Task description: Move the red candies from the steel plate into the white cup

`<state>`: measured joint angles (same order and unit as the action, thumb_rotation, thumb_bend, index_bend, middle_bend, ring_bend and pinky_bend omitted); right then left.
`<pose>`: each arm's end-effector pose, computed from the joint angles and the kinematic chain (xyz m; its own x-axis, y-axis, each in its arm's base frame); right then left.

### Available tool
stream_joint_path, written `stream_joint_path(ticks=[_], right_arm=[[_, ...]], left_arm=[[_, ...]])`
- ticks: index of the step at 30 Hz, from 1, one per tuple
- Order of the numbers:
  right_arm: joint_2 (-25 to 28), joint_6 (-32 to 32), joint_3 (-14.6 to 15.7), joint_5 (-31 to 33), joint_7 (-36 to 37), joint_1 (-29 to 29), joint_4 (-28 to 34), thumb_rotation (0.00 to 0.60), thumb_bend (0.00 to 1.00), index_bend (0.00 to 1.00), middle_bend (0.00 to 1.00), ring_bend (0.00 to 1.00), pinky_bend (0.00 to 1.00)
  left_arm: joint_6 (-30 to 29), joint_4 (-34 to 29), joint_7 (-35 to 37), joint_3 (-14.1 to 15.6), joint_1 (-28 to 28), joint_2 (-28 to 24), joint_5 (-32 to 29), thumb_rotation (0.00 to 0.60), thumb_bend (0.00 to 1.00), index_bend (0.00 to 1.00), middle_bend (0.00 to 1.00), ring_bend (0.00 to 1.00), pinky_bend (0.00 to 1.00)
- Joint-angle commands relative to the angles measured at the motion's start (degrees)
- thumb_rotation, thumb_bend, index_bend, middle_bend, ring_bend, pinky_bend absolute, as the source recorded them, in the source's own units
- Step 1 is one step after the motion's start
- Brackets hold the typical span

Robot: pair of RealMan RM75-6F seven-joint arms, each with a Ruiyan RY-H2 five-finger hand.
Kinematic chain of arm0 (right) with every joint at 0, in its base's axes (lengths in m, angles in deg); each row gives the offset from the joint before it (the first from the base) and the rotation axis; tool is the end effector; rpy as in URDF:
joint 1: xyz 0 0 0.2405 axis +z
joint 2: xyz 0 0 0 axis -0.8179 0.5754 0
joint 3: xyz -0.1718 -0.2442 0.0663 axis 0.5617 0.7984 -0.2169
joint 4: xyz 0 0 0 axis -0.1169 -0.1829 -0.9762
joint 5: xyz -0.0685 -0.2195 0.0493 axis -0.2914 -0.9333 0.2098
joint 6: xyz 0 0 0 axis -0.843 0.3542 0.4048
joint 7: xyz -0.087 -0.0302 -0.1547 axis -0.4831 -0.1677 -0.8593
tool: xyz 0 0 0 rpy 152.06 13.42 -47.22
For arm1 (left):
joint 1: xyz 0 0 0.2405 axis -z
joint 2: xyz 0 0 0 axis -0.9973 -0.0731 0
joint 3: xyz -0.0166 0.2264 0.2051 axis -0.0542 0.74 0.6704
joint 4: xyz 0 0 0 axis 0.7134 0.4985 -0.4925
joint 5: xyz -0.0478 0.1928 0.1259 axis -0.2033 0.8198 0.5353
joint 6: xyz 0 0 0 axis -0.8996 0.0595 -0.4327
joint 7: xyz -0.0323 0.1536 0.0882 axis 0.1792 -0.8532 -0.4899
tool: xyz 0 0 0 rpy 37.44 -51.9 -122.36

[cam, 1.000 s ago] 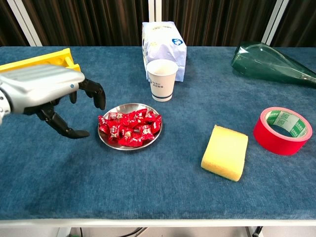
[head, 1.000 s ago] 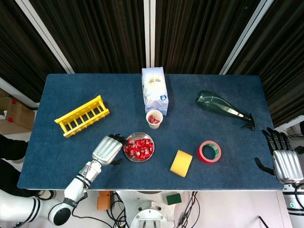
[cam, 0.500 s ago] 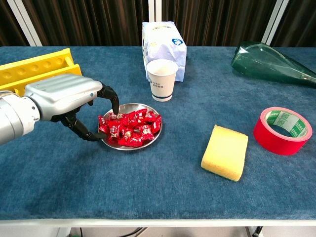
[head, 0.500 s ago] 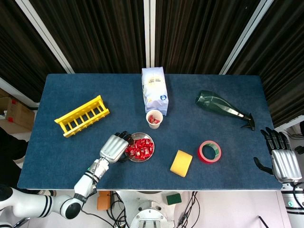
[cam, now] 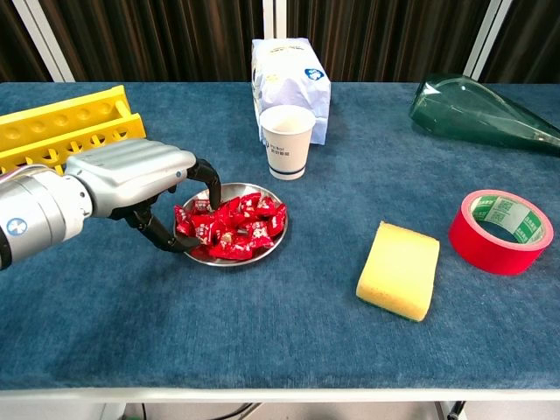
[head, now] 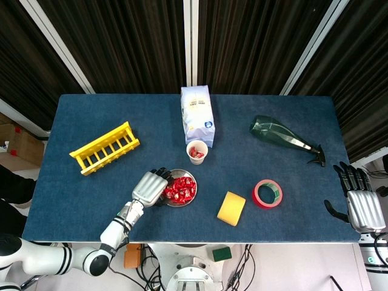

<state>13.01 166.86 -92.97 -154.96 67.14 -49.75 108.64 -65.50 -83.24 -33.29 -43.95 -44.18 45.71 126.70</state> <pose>-0.3682 -0.2277 0.1549 0.3668 -0.0148 0.9302 -0.9303 -0.0152 0.3666 -0.1478 0.3337 -0.1011 0.5637 0.2954 0.7713 0.7859 -0.4793 -0.3908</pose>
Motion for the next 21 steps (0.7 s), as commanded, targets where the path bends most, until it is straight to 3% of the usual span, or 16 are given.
stream_joint_path(ticks=[1,12,16,21], right_arm=[[-0.04,-0.11,-0.05,0.1,0.0,0.07,-0.08,0.6,0.29,0.0,0.0,0.0,0.0],[-0.17,-0.14,-0.17,0.34,-0.16,0.1,-0.12,0.6,0.29,0.0,0.0,0.0,0.0],[-0.19,-0.23,-0.15,0.36,-0.26,0.14,-0.13,0.6,0.29,0.0,0.0,0.0,0.0],[-0.19,-0.38,-0.06,0.33,-0.46,0.19,-0.08,0.6,0.29,0.0,0.0,0.0,0.0]], left_arm=[[0.44,0.2,-0.36,0.01,0.08,0.18,-0.51,0.518,0.27,0.39,0.23,0.15,0.33],[1.64,0.94,0.71,-0.48,0.26,1.05,-0.54,0.519,0.31,0.44,0.23,0.15,0.33],[1.61,1.11,0.76,-0.51,0.16,1.16,-0.57,0.579,0.32,0.49,0.23,0.15,0.33],[1.56,1.61,0.82,-0.61,0.05,1.55,-0.73,0.6,0.35,0.54,0.24,0.15,0.33]])
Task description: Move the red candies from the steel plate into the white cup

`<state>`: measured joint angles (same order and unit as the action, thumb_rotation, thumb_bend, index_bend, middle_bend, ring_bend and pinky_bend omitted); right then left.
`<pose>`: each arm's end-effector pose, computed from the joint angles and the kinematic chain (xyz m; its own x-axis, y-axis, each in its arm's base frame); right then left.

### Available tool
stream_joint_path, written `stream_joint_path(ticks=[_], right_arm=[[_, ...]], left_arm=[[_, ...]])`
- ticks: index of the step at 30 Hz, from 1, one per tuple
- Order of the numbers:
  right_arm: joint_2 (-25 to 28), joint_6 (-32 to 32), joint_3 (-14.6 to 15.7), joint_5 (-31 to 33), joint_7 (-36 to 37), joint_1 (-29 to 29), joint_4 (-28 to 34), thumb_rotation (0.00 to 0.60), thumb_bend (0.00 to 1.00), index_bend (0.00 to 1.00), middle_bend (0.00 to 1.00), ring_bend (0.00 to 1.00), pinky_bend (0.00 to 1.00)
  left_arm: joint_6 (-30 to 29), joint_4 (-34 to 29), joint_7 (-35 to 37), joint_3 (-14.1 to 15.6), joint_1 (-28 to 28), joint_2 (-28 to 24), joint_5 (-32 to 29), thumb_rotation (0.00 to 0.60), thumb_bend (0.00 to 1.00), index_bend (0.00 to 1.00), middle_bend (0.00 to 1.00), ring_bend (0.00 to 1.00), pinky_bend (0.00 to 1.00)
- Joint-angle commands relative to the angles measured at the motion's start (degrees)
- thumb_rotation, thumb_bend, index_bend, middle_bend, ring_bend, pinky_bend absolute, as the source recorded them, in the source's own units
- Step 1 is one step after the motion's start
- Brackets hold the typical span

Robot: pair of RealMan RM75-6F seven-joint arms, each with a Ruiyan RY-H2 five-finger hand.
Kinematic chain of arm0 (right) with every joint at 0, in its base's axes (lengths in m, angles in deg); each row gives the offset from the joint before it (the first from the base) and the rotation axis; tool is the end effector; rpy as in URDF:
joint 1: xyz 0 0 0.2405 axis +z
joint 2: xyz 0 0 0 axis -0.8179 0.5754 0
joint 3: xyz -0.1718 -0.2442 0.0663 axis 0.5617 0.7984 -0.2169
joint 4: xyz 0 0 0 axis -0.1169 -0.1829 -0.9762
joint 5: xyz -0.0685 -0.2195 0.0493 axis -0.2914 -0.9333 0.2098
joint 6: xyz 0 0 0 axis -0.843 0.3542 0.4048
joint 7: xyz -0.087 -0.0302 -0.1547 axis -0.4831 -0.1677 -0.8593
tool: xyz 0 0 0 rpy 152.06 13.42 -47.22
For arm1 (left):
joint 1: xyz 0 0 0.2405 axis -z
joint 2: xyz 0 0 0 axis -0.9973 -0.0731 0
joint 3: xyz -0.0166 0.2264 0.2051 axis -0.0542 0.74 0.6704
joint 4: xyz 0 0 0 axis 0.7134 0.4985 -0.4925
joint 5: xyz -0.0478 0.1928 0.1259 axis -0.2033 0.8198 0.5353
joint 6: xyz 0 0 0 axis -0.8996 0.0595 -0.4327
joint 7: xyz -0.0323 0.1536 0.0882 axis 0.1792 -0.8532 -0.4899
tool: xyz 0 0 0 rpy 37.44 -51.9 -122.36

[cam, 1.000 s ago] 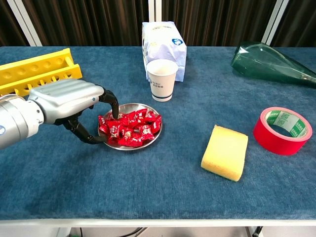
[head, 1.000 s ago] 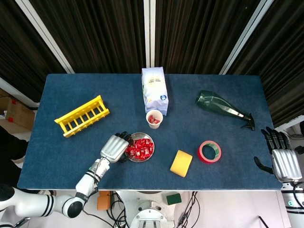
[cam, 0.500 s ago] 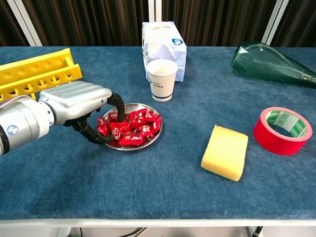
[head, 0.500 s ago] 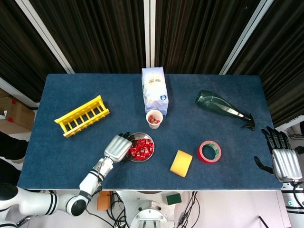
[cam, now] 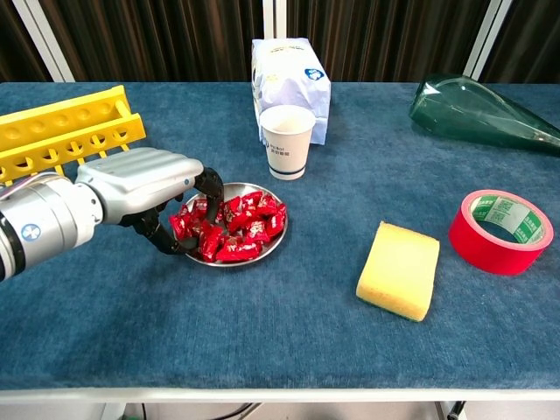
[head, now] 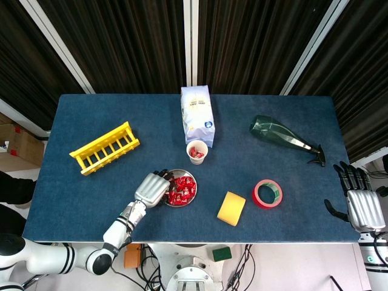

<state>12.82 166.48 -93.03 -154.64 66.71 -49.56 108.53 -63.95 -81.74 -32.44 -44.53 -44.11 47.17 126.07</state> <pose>-0.3688 -0.2291 0.1533 0.3719 -0.0189 0.9281 -0.9283 -0.0126 0.3717 -0.1467 0.3339 -0.1117 0.5497 0.3219 0.7709 0.7976 -0.4765 -0.3698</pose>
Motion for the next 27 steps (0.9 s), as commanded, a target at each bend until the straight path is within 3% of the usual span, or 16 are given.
stream_joint_path(ticks=[1,19,27], right_arm=[[0.01,0.02,-0.01,0.03,-0.02,-0.01,0.04,0.6,0.29,0.0,0.0,0.0,0.0],[0.14,0.34,0.0,-0.17,0.38,-0.13,0.03,0.6,0.29,0.0,0.0,0.0,0.0],[0.25,0.54,0.05,-0.29,0.56,-0.23,0.09,0.6,0.29,0.0,0.0,0.0,0.0]], left_arm=[[0.01,0.25,-0.07,-0.03,-0.05,0.21,-0.19,0.6,0.36,0.55,0.24,0.15,0.33],[-1.86,-3.2,-0.15,-1.74,-0.17,-1.39,1.09,0.6,0.42,0.63,0.26,0.15,0.33],[-4.11,-8.51,-0.76,-5.87,0.73,-4.71,0.76,0.6,0.42,0.63,0.26,0.15,0.33]])
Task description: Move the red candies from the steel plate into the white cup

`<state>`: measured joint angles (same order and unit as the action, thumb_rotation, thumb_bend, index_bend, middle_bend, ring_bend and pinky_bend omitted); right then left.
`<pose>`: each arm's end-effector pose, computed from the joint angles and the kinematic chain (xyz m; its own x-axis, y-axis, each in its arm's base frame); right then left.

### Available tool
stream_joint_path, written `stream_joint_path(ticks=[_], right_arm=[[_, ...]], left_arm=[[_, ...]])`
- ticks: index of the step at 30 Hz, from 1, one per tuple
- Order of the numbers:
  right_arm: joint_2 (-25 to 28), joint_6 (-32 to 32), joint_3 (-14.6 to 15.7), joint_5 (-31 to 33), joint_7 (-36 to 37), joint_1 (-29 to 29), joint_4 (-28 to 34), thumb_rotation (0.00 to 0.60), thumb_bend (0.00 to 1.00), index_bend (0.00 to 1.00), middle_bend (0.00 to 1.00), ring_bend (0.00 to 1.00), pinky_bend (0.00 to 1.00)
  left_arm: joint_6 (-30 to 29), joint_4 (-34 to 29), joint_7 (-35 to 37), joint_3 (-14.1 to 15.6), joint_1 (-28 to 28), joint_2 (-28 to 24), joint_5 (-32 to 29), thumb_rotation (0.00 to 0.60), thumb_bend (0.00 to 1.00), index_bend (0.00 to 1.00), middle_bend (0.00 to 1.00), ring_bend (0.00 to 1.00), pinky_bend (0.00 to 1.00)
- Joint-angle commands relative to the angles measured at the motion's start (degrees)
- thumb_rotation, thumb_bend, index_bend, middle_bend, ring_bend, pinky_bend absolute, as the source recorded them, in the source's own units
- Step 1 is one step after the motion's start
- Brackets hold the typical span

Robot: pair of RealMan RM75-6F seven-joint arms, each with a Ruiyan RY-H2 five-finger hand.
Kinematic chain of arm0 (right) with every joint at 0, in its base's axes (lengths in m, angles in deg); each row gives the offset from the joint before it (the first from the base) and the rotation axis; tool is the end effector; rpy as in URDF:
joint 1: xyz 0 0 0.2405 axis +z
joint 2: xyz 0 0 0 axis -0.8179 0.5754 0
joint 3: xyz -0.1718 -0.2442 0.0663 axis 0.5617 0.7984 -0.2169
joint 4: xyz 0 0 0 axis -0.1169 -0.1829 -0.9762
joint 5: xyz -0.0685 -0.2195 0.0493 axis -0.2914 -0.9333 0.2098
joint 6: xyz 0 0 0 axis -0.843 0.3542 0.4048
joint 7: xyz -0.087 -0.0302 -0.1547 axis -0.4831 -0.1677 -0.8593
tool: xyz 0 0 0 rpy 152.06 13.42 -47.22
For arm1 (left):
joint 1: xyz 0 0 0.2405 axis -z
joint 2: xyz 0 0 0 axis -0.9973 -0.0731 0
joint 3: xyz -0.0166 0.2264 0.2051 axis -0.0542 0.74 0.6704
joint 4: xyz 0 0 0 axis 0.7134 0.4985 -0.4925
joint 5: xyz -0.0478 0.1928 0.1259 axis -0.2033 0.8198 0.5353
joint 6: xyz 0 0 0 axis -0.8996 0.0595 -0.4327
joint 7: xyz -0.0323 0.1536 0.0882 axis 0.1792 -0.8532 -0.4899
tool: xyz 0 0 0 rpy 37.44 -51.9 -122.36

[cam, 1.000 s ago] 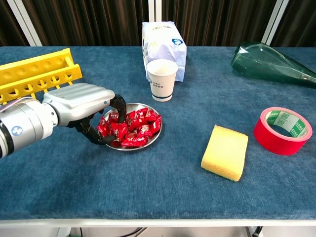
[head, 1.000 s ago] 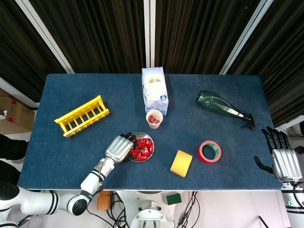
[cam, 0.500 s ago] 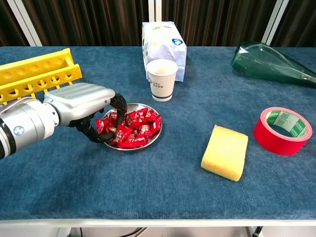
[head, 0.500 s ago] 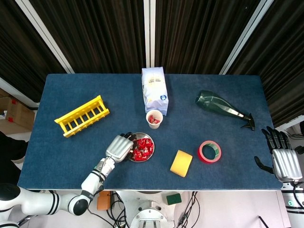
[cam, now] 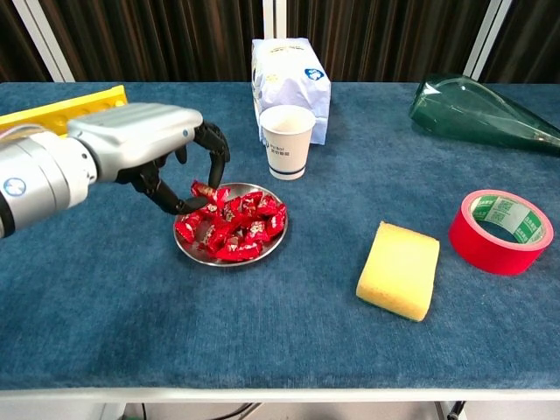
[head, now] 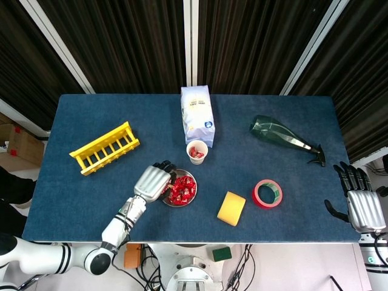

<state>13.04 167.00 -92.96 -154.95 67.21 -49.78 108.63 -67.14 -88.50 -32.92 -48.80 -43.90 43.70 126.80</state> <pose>-0.3682 -0.2274 0.1555 0.3663 -0.0127 0.9304 -0.9305 -0.0146 0.3661 -0.1151 0.3449 -0.0729 0.4752 0.2529 0.8427 0.8247 -0.4620 -0.3264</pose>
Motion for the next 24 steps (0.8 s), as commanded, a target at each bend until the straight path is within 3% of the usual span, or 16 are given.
stream_joint_path(ticks=[1,9,17,24], right_arm=[[0.04,0.03,-0.04,0.05,0.1,-0.02,-0.01,0.6,0.29,0.0,0.0,0.0,0.0],[-0.01,0.01,-0.16,0.24,0.06,0.0,-0.02,0.6,0.29,0.0,0.0,0.0,0.0],[0.19,-0.37,-0.29,0.53,0.52,0.16,-0.12,0.6,0.29,0.0,0.0,0.0,0.0],[0.72,-0.64,-0.44,0.78,1.79,0.22,-0.14,0.6,0.29,0.0,0.0,0.0,0.0]], left_arm=[[-1.18,-2.29,-0.52,-2.17,0.78,-1.54,0.12,0.6,0.42,0.63,0.26,0.15,0.33],[0.53,0.64,-1.73,-8.42,6.1,1.33,-3.33,0.6,0.42,0.63,0.27,0.15,0.33],[4.66,14.8,-1.47,-13.55,14.2,9.97,-8.03,0.6,0.42,0.64,0.28,0.15,0.33],[6.14,23.64,0.12,-14.97,18.25,14.47,-8.68,0.6,0.42,0.64,0.28,0.15,0.33]])
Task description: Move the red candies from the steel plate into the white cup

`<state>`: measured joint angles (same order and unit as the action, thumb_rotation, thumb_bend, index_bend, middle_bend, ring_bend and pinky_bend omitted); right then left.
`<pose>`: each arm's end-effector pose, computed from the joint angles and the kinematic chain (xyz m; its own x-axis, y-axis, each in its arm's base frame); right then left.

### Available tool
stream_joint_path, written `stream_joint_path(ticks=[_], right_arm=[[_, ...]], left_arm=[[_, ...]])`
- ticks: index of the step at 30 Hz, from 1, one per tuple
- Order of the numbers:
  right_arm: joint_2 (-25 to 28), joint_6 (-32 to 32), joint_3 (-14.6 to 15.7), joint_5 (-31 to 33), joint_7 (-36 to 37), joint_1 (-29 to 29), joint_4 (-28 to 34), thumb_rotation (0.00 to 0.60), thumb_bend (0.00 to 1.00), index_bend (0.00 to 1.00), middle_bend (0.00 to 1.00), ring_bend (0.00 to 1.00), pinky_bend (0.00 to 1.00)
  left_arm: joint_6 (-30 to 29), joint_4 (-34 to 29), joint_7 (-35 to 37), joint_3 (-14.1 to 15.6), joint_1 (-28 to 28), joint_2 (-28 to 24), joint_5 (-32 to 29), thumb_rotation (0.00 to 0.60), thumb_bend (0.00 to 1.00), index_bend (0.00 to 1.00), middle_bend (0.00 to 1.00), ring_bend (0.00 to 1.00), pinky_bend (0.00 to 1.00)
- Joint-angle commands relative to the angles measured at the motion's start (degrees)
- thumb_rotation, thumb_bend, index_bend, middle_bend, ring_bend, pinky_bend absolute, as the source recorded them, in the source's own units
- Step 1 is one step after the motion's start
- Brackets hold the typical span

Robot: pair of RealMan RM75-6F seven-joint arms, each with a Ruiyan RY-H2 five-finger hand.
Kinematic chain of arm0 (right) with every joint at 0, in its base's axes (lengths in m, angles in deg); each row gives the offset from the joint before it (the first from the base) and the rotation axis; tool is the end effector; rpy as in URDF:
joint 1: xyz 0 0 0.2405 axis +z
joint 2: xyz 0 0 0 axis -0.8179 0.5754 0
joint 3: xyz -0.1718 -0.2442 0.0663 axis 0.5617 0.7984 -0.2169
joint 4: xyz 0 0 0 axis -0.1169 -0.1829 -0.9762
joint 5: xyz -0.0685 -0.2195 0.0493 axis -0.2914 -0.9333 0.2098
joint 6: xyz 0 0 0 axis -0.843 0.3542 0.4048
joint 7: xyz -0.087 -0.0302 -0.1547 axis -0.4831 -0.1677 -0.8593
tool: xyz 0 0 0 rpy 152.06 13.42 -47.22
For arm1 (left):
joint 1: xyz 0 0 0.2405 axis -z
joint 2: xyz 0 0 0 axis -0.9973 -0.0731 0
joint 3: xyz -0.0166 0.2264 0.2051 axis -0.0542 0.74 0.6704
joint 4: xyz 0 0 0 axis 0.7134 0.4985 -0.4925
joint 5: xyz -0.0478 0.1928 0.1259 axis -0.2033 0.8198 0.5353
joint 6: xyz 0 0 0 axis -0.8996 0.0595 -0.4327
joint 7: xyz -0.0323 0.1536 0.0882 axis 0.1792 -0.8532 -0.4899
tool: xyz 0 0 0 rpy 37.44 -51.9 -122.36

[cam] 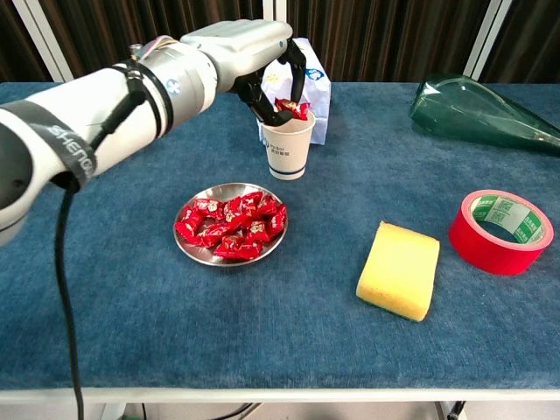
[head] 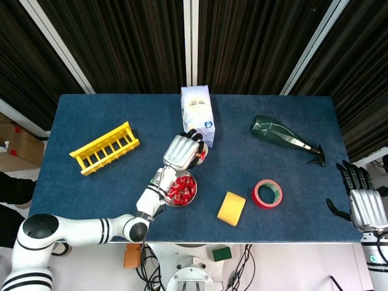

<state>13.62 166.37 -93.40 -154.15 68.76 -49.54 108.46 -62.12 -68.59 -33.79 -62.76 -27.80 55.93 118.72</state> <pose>-0.3710 -0.2309 0.1604 0.3512 -0.0129 0.9362 -0.9363 -0.0037 0.3512 -0.0095 0.4405 -0.1054 0.4307 0.1182 0.8947 0.8190 -0.4677 -0.3325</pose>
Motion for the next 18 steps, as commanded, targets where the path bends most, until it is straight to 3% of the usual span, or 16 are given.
stream_joint_path(ticks=[1,5,11,18], right_arm=[[0.24,0.06,0.04,-0.16,0.42,-0.04,0.03,0.6,0.29,0.0,0.0,0.0,0.0],[0.56,0.39,0.07,-0.46,1.3,-0.16,-0.1,0.6,0.29,0.0,0.0,0.0,0.0],[0.82,0.13,0.05,-0.26,2.02,-0.13,-0.29,0.6,0.29,0.0,0.0,0.0,0.0],[0.58,0.38,0.17,-0.44,1.25,-0.24,-0.07,0.6,0.29,0.0,0.0,0.0,0.0]], left_arm=[[1.32,4.65,1.18,-1.09,2.43,2.56,-0.85,0.6,0.42,0.64,0.28,0.15,0.33],[1.58,7.58,1.44,-1.2,3.26,3.57,-1.79,0.6,0.42,0.61,0.28,0.15,0.33],[1.29,7.28,0.39,-0.82,3.16,2.86,-3.81,0.6,0.42,0.35,0.27,0.15,0.32],[-0.55,3.37,-0.51,0.14,2.11,0.59,-4.25,0.6,0.42,0.3,0.27,0.15,0.32]])
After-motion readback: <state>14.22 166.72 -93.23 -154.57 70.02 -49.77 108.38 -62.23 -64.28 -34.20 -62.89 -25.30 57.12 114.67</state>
